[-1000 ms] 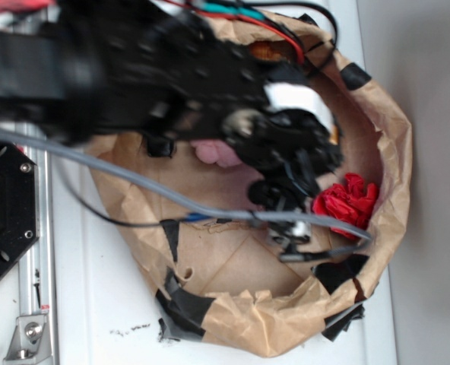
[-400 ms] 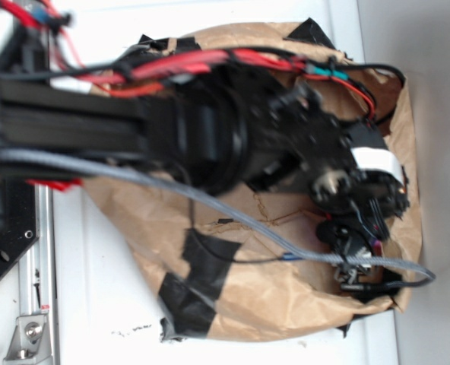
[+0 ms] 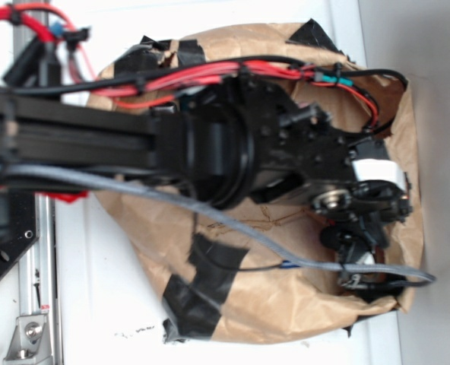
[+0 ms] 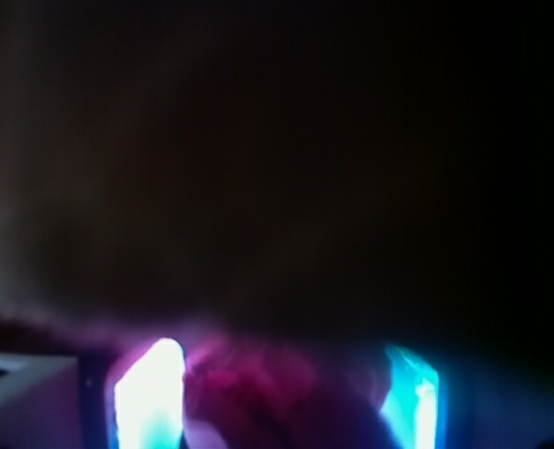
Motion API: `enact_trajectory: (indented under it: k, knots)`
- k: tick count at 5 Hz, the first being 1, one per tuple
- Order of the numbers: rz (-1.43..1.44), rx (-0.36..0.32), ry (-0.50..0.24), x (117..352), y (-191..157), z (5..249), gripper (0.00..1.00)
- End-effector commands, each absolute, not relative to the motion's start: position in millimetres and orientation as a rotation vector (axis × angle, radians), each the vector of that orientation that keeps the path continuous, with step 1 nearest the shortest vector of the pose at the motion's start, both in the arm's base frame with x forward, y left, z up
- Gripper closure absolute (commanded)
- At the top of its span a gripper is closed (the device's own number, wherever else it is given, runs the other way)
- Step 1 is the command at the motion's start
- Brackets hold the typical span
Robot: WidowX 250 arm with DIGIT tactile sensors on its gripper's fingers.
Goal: Grab the red paper.
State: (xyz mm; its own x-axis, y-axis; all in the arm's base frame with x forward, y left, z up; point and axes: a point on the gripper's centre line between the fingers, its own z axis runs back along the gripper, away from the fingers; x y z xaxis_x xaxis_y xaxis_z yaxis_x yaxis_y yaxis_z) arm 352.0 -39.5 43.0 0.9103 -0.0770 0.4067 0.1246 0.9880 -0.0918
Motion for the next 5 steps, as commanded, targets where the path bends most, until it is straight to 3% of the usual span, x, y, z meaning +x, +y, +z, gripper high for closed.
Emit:
enact_trajectory:
  k: [1, 2, 3, 4, 5]
  knots:
    - [-0.086, -0.026, -0.51, 302.7, -12.2, 129.5, 1.0]
    - [-0.061, -0.071, -0.464, 270.7, -2.3, 166.5, 1.0]
    - [0.013, -0.018, -0.233, 251.2, 1.5, 196.5, 1.0]
    - [0.25, 0.144, -0.296, 246.2, -10.7, 205.5, 1.0]
    - [0.237, 0.113, -0.26, 251.6, -16.2, 195.0, 1.0]
